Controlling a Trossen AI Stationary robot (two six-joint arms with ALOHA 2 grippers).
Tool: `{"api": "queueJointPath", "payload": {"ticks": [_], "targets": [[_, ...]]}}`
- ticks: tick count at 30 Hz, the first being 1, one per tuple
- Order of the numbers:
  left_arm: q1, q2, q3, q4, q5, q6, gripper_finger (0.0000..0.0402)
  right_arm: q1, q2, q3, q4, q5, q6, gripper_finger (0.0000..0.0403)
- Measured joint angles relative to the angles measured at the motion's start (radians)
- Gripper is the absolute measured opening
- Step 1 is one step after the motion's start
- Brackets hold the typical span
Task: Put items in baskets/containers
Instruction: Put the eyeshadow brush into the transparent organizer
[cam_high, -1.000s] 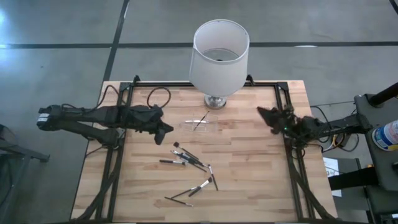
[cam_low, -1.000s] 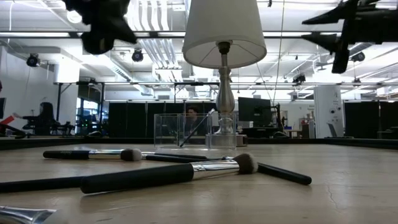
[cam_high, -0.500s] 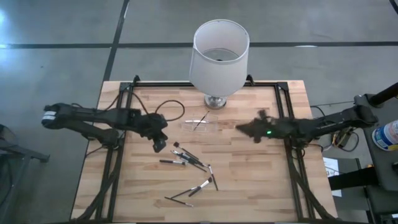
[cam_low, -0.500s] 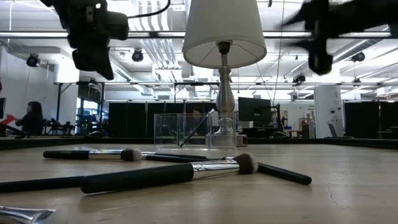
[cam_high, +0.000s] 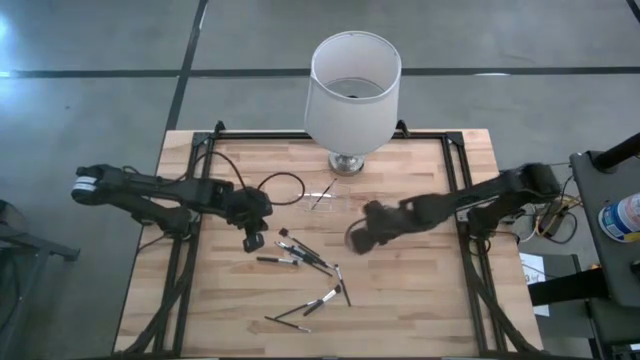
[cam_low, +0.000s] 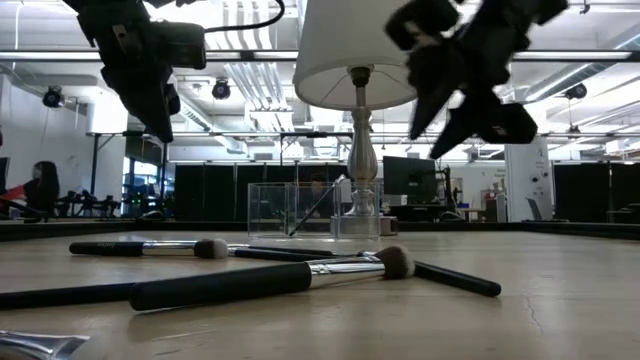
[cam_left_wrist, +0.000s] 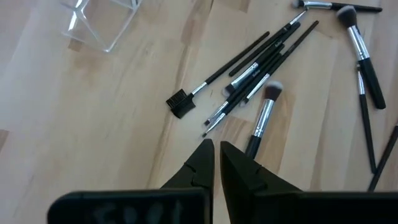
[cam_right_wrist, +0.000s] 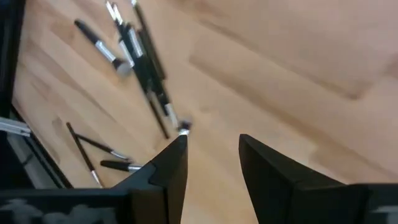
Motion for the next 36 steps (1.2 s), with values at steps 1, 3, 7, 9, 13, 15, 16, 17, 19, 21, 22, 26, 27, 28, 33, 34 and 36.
{"api": "queueJointPath", "payload": {"ticks": [1, 3, 7, 9, 13, 15, 16, 17, 19, 21, 22, 26, 27, 28, 33, 34, 36], "targets": [[0.000, -0.004, 0.000, -0.002, 0.000, 0.000, 0.0020, 0.017, 0.044, 0.036, -0.026, -0.003, 0.021, 0.0154], [0.000, -0.007, 0.000, -0.008, 0.000, 0.002, 0.0020, 0.058, 0.127, 0.107, -0.107, -0.006, 0.059, 0.0167], [-0.001, -0.010, 0.000, -0.017, -0.001, 0.024, 0.0020, 0.119, 0.265, 0.246, -0.234, -0.006, 0.134, 0.0196], [-0.001, -0.010, 0.000, -0.020, 0.000, 0.041, 0.0020, 0.137, 0.320, 0.314, -0.268, -0.004, 0.151, 0.0206], [-0.001, -0.010, 0.000, -0.020, 0.000, 0.063, 0.0020, 0.153, 0.411, 0.423, -0.305, -0.003, 0.145, 0.0214], [-0.001, -0.010, 0.000, -0.020, 0.000, 0.065, 0.0020, 0.154, 0.451, 0.461, -0.307, -0.005, 0.134, 0.0213], [-0.001, -0.010, 0.000, -0.020, 0.000, 0.065, 0.0020, 0.155, 0.470, 0.477, -0.307, -0.006, 0.132, 0.0212], [-0.001, -0.010, 0.000, -0.021, 0.000, 0.065, 0.0020, 0.155, 0.489, 0.489, -0.308, -0.006, 0.131, 0.0210], [0.000, -0.010, 0.000, -0.023, 0.000, 0.065, 0.0020, 0.155, 0.530, 0.515, -0.309, -0.007, 0.134, 0.0205], [0.000, -0.010, 0.000, -0.023, 0.000, 0.064, 0.0020, 0.154, 0.561, 0.536, -0.314, -0.008, 0.135, 0.0198], [0.000, -0.010, 0.000, -0.022, 0.000, 0.063, 0.0020, 0.153, 0.574, 0.549, -0.318, -0.006, 0.134, 0.0194], [0.000, -0.010, 0.000, -0.021, 0.000, 0.060, 0.0020, 0.151, 0.613, 0.602, -0.391, 0.025, 0.136, 0.0176], [0.000, -0.010, 0.000, -0.019, 0.000, 0.060, 0.0020, 0.150, 0.619, 0.606, -0.404, 0.026, 0.135, 0.0171], [0.000, -0.010, 0.000, -0.020, 0.000, 0.060, 0.0020, 0.149, 0.626, 0.607, -0.405, 0.027, 0.135, 0.0166], [0.000, -0.010, 0.000, -0.018, -0.001, 0.059, 0.0020, 0.146, 0.665, 0.605, -0.417, 0.040, 0.129, 0.0127], [0.000, -0.010, 0.000, -0.019, -0.002, 0.057, 0.0020, 0.145, 0.673, 0.606, -0.420, 0.044, 0.123, 0.0116], [0.000, -0.010, 0.000, -0.019, -0.007, 0.054, 0.0020, 0.145, 0.682, 0.605, -0.425, 0.052, 0.109, 0.0091]]}}
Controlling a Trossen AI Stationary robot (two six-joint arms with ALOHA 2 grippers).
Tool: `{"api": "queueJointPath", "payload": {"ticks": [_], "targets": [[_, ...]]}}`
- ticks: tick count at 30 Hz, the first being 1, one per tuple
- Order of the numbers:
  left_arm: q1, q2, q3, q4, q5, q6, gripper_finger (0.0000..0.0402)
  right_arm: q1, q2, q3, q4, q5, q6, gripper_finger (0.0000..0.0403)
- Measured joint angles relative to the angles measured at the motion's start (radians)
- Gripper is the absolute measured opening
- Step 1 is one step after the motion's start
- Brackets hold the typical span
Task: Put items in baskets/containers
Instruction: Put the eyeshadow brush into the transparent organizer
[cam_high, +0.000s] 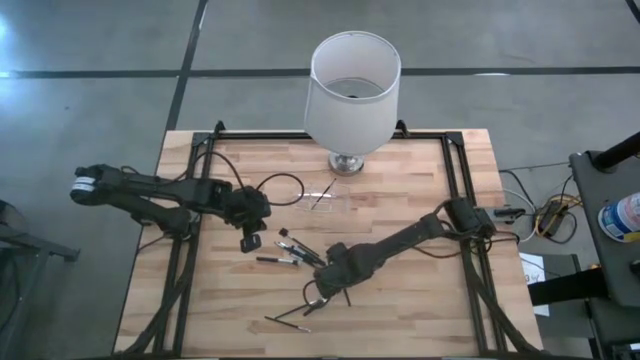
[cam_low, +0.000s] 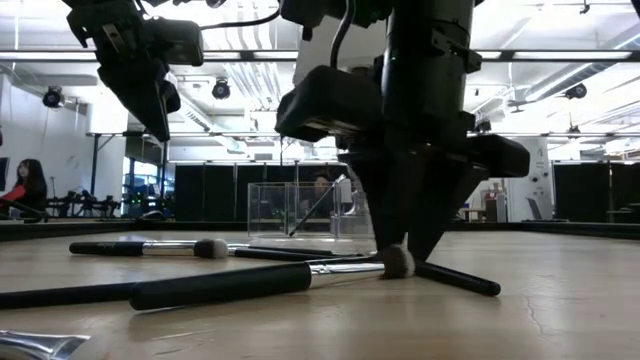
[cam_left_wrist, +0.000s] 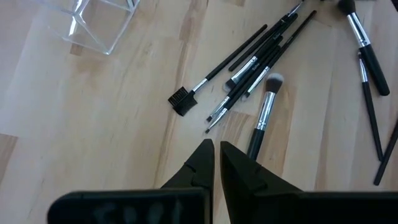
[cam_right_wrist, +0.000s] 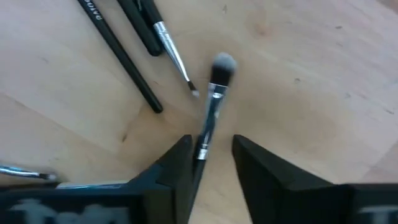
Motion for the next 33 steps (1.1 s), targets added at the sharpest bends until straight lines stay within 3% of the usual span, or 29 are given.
{"api": "queueJointPath", "payload": {"ticks": [6, 10, 17, 28, 30, 33], "targets": [[0.001, 0.000, 0.000, 0.000, -0.001, -0.001, 0.0020, -0.001, 0.002, -0.001, -0.030, 0.039, -0.069, 0.0020], [0.001, 0.000, 0.000, 0.000, -0.006, 0.000, 0.0020, -0.001, -0.014, -0.003, -0.052, 0.092, -0.141, 0.0015], [0.001, 0.000, 0.000, 0.000, -0.033, 0.000, 0.0020, -0.022, -0.076, -0.039, -0.038, 0.294, -0.223, 0.0010], [0.000, 0.000, 0.000, 0.053, -0.052, 0.000, 0.0020, -0.079, -0.477, -0.407, 0.398, 0.603, -0.313, 0.0006], [0.000, 0.000, 0.000, 0.066, -0.053, 0.000, 0.0020, -0.102, -0.531, -0.468, 0.453, 0.587, -0.363, 0.0006], [0.000, 0.000, 0.000, 0.068, -0.053, -0.004, 0.0020, -0.154, -0.568, -0.528, 0.482, 0.445, -0.377, 0.0007]]}}
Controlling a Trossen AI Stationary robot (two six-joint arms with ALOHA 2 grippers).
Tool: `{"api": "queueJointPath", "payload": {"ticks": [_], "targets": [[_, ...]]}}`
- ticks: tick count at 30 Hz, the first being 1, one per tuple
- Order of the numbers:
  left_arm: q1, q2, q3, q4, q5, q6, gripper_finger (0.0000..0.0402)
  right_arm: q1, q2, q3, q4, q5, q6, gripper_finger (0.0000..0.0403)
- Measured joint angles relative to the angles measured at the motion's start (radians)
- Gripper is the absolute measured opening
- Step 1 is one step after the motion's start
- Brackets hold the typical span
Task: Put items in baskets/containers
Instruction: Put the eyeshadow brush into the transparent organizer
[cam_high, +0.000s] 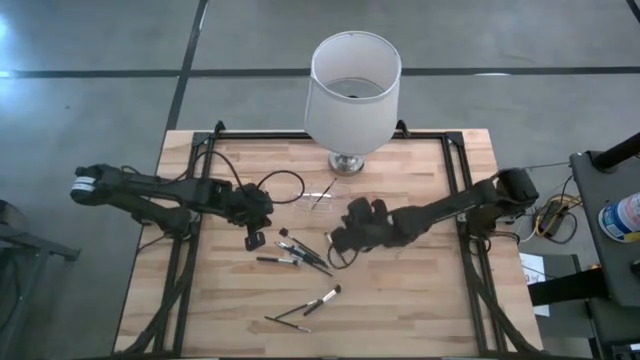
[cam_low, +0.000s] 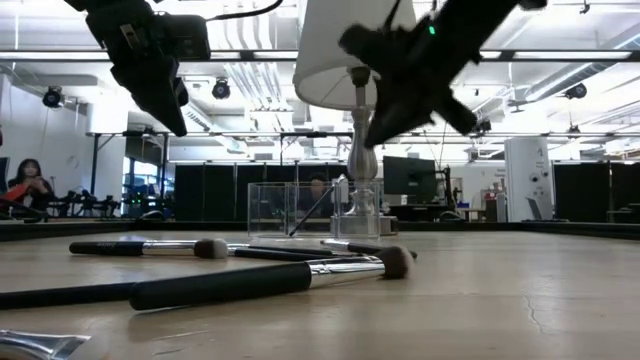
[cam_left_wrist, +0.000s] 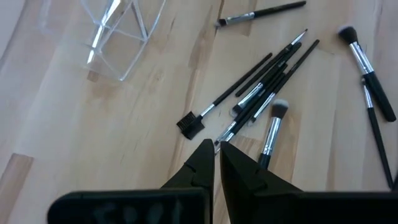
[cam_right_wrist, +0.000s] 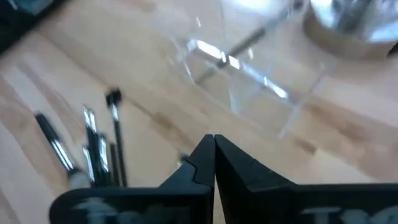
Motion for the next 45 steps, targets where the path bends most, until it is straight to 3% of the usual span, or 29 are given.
{"api": "queueJointPath", "payload": {"ticks": [4, 8, 15, 21, 28, 45], "targets": [[0.000, 0.000, 0.000, 0.002, 0.000, -0.022, 0.0020, -0.062, 0.022, -0.008, 0.113, -0.234, -0.063, 0.0010], [0.000, 0.010, -0.001, 0.001, 0.008, -0.035, 0.0020, -0.095, 0.117, 0.095, 0.050, -0.401, -0.124, 0.0042], [-0.003, 0.008, -0.021, 0.006, 0.010, -0.126, 0.0020, -0.097, 0.248, 0.289, -0.198, -0.446, -0.131, 0.0141], [-0.006, 0.007, -0.051, 0.047, 0.010, -0.142, 0.0020, -0.091, 0.388, 0.404, -0.336, -0.467, -0.084, 0.0165], [-0.017, 0.006, -0.055, 0.052, 0.010, -0.155, 0.0020, -0.066, 0.482, 0.533, -0.424, -0.462, -0.084, 0.0142], [-0.032, 0.005, -0.055, 0.051, 0.011, -0.151, 0.0020, -0.065, 0.581, 0.549, -0.428, -0.442, -0.135, 0.0020]]}}
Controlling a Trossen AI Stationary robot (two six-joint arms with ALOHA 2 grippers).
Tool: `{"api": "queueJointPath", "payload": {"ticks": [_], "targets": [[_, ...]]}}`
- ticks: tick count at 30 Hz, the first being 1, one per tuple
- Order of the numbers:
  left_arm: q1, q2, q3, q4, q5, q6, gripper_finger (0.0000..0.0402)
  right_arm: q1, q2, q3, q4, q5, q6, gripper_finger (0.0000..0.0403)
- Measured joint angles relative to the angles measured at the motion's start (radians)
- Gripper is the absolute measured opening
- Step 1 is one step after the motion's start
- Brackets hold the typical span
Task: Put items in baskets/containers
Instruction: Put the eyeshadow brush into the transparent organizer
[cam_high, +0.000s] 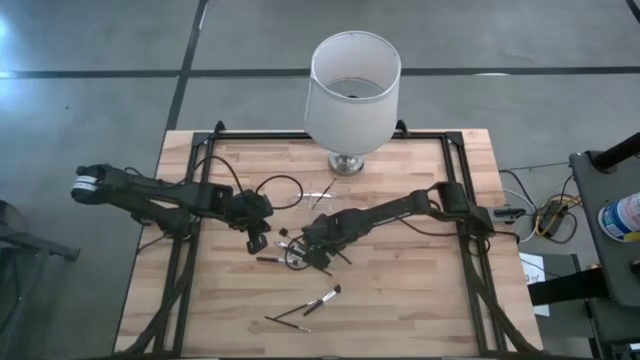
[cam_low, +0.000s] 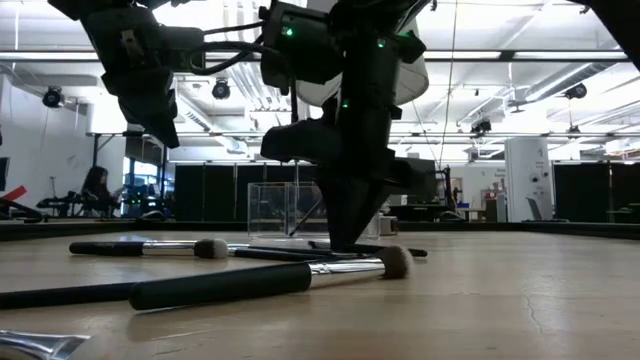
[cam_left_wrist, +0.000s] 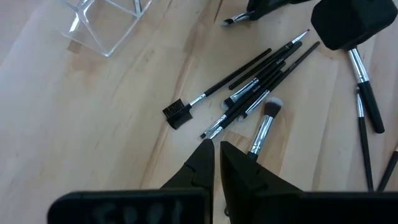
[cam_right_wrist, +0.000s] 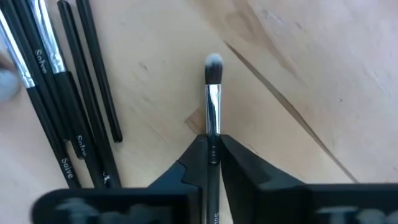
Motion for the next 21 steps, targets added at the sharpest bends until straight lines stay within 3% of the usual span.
{"api": "queueJointPath", "payload": {"ticks": [8, 21], "targets": [[0.000, 0.000, 0.000, 0.003, 0.000, -0.003, 0.0020, 0.000, -0.019, -0.008, 0.019, 0.003, -0.066, 0.0014], [-0.038, -0.035, 0.000, 0.037, -0.016, -0.035, 0.0020, -0.005, -0.137, -0.040, 0.210, 0.146, -0.050, 0.0010]]}}
